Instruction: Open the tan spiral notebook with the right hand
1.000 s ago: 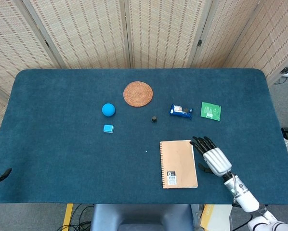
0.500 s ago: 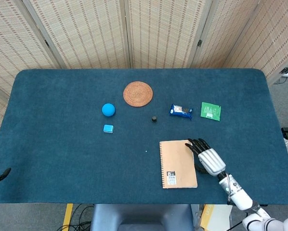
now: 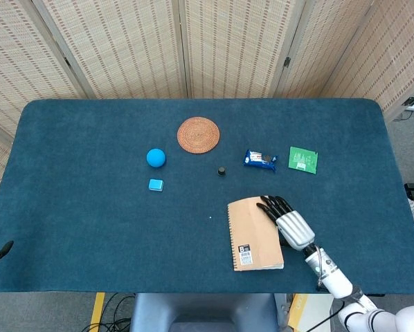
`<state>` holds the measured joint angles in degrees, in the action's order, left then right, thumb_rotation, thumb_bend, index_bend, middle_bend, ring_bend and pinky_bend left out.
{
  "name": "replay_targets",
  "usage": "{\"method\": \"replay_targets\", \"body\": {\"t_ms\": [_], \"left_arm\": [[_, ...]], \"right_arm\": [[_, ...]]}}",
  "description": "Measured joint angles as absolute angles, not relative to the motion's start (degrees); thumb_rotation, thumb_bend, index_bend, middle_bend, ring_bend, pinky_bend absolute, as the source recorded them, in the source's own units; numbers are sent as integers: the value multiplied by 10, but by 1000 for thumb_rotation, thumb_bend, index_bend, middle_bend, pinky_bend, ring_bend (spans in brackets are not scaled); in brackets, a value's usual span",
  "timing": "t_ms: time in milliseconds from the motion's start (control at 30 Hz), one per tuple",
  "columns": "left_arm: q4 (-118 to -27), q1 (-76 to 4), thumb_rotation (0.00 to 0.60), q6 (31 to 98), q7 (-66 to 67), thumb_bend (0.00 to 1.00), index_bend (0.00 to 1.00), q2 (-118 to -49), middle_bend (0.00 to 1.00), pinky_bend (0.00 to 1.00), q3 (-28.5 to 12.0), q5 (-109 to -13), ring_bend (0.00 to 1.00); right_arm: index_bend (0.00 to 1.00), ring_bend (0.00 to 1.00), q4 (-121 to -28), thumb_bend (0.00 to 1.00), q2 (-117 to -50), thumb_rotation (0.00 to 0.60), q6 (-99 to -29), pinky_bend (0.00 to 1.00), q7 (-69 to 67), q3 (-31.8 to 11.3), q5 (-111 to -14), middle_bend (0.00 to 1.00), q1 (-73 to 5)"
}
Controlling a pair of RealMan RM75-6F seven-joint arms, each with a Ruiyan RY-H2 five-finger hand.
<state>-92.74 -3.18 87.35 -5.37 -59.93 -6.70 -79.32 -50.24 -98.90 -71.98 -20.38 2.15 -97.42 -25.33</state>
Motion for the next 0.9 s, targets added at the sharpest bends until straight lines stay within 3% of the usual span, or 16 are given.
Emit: {"method": "replay_targets", "body": {"t_ms": [400,667,900], "left_arm": [[-929,-20,600,896,-85,206,100,-592,13,180,-76,-793,26],[-938,5,600,948,-119,206,100,-585,19,180,-85,-793,30],[-936,24,600,963,-171,206,102,-576,20,181,-98,-773,30]], "right_arm": [[0,0,-571,364,-988,600,-744,0,-172,-18,-983,0,-309],[0,0,-609,354,-1003,600,-684,0,-155,-47,-964,0,-366],[0,0,-581,349,-1060,600,-610,0,-162,-62,-937,0,-418]]}}
